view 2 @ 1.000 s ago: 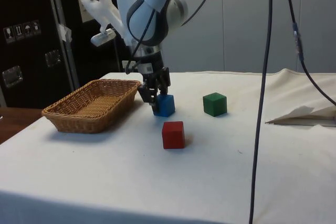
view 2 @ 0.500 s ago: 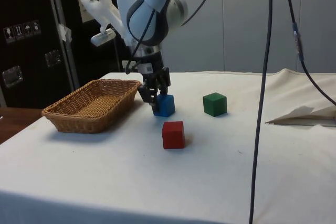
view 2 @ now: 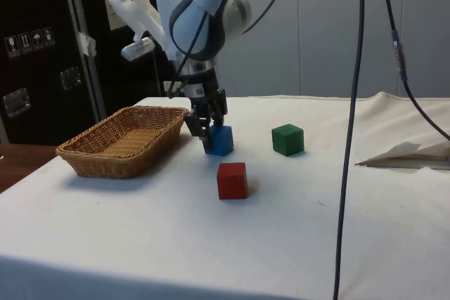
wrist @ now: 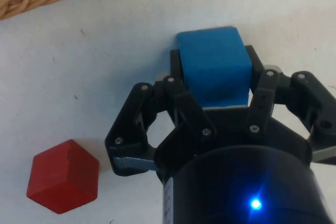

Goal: Pick up exactly two blocks and place them into the basket.

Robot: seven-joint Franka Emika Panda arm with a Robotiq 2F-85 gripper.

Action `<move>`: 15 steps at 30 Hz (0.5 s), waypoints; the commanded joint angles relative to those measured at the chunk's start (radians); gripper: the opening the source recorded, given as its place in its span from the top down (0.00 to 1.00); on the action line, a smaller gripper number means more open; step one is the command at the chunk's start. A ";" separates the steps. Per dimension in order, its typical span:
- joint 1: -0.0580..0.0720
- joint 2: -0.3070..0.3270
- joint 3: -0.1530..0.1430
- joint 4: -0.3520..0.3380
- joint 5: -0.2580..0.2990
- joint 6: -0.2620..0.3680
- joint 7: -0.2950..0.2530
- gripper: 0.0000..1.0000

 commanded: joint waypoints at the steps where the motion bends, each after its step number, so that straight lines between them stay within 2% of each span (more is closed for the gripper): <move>1: 0.006 -0.015 -0.007 -0.004 -0.009 -0.012 0.005 0.97; 2: 0.008 -0.023 -0.009 -0.005 -0.012 -0.017 0.007 0.97; 3: 0.000 -0.010 0.000 0.000 -0.002 -0.005 0.001 0.97; 4: 0.010 -0.030 -0.011 -0.006 -0.016 -0.022 0.010 0.97; 11: 0.013 -0.087 -0.005 0.003 -0.050 -0.072 0.037 0.97; 12: 0.004 -0.088 0.003 0.000 -0.043 -0.064 0.028 0.97; 13: 0.012 -0.093 -0.003 0.006 -0.054 -0.076 0.041 0.97; 15: 0.013 -0.098 0.002 0.017 -0.057 -0.083 0.049 0.97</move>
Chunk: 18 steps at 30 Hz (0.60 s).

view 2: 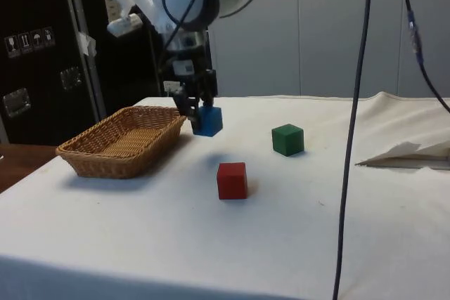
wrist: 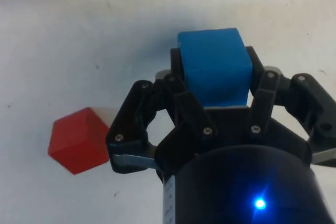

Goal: Pick up exactly two blocks and place them into the basket.

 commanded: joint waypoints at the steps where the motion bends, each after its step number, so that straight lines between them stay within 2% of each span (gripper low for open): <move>1: 0.006 0.004 -0.003 0.012 -0.006 -0.009 0.013 0.97; 4: 0.010 0.000 0.003 0.031 -0.007 -0.018 0.023 0.97; 5: 0.003 0.000 0.006 0.022 -0.001 -0.007 0.011 0.97; 6: 0.010 -0.001 0.006 0.037 -0.007 -0.022 0.025 0.97; 10: 0.016 -0.004 0.017 0.077 -0.008 -0.044 0.042 0.97; 14: 0.017 -0.002 0.024 0.114 -0.007 -0.068 0.050 0.97; 15: 0.011 -0.001 0.027 0.106 -0.001 -0.056 0.041 0.97; 16: 0.017 -0.001 0.025 0.123 -0.007 -0.073 0.051 0.97; 18: 0.016 0.003 0.029 0.153 -0.005 -0.092 0.053 0.97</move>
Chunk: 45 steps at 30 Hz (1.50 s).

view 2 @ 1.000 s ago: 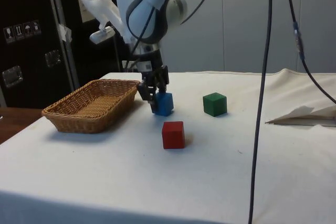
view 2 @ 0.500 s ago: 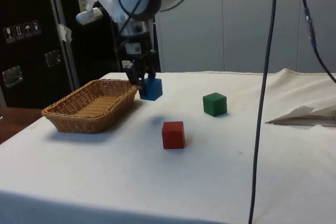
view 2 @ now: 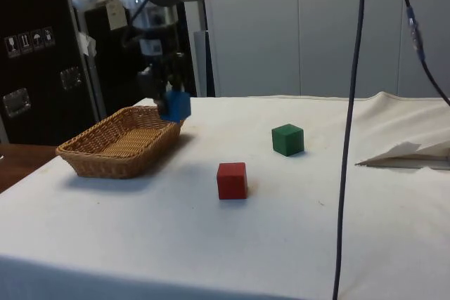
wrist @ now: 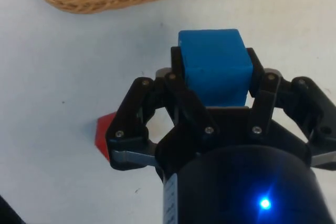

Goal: Pick up exactly two blocks and place them into the basket.

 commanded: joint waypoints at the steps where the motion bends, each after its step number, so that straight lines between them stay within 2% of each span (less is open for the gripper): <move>1: 0.002 0.006 -0.001 0.020 -0.003 -0.019 0.007 0.97; 5: -0.001 0.018 0.002 0.065 0.000 -0.046 0.007 0.97; 6: 0.000 0.012 0.001 0.054 0.000 -0.032 0.003 0.97; 9: -0.006 0.047 0.004 0.119 0.006 -0.066 0.005 0.97; 13: -0.010 0.080 0.006 0.171 0.013 -0.079 0.003 0.97; 15: -0.010 0.109 0.006 0.213 0.018 -0.089 0.004 0.97; 16: -0.006 0.107 0.001 0.208 0.012 -0.077 0.005 0.97; 17: -0.011 0.117 0.006 0.226 0.019 -0.093 0.004 0.97; 24: -0.011 0.202 0.008 0.339 0.032 -0.112 0.011 0.97; 25: -0.006 0.191 0.002 0.320 0.026 -0.096 0.010 0.97; 26: -0.011 0.214 0.008 0.354 0.035 -0.113 0.012 0.97; 31: -0.013 0.281 0.013 0.434 0.043 -0.117 0.020 0.97; 33: -0.013 0.306 0.015 0.461 0.044 -0.116 0.025 0.97; 34: -0.006 0.292 0.009 0.439 0.037 -0.104 0.024 0.97; 35: -0.013 0.318 0.016 0.473 0.045 -0.117 0.027 0.97; 42: -0.010 0.415 0.013 0.577 0.040 -0.118 0.052 0.97; 43: -0.006 0.406 0.011 0.563 0.039 -0.104 0.050 0.97; 45: -0.009 0.436 0.010 0.599 0.039 -0.117 0.057 0.97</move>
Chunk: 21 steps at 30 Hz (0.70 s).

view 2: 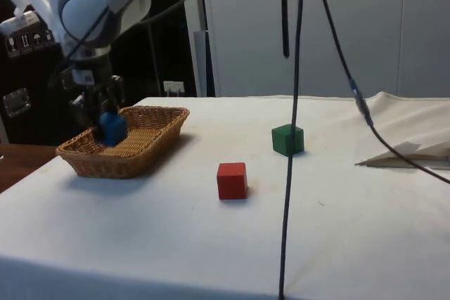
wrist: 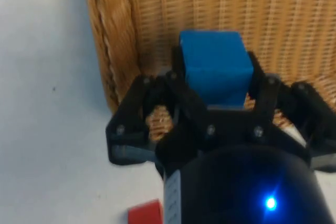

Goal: Pick up exactly two blocks and place them into the basket.

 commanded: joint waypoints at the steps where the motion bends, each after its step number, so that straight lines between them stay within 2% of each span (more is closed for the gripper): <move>1: -0.003 0.015 0.000 0.019 -0.001 -0.012 0.005 0.97; 4: -0.002 0.039 -0.004 0.048 0.001 -0.013 0.008 0.97; 10: -0.001 0.045 -0.004 0.055 0.001 -0.009 0.008 0.95; 12: -0.001 0.045 -0.004 0.055 0.000 -0.008 0.007 0.81; 16: -0.001 0.046 -0.004 0.056 0.000 -0.007 0.007 0.43; 17: -0.001 0.046 -0.004 0.056 0.000 -0.006 0.007 0.24; 18: 0.000 0.045 -0.005 0.052 -0.001 -0.003 0.007 0.14; 19: 0.000 0.046 -0.004 0.056 0.000 -0.006 0.007 0.14; 20: 0.000 0.046 -0.004 0.056 0.000 -0.006 0.007 0.04; 21: 0.000 0.046 -0.004 0.056 0.000 -0.006 0.007 0.01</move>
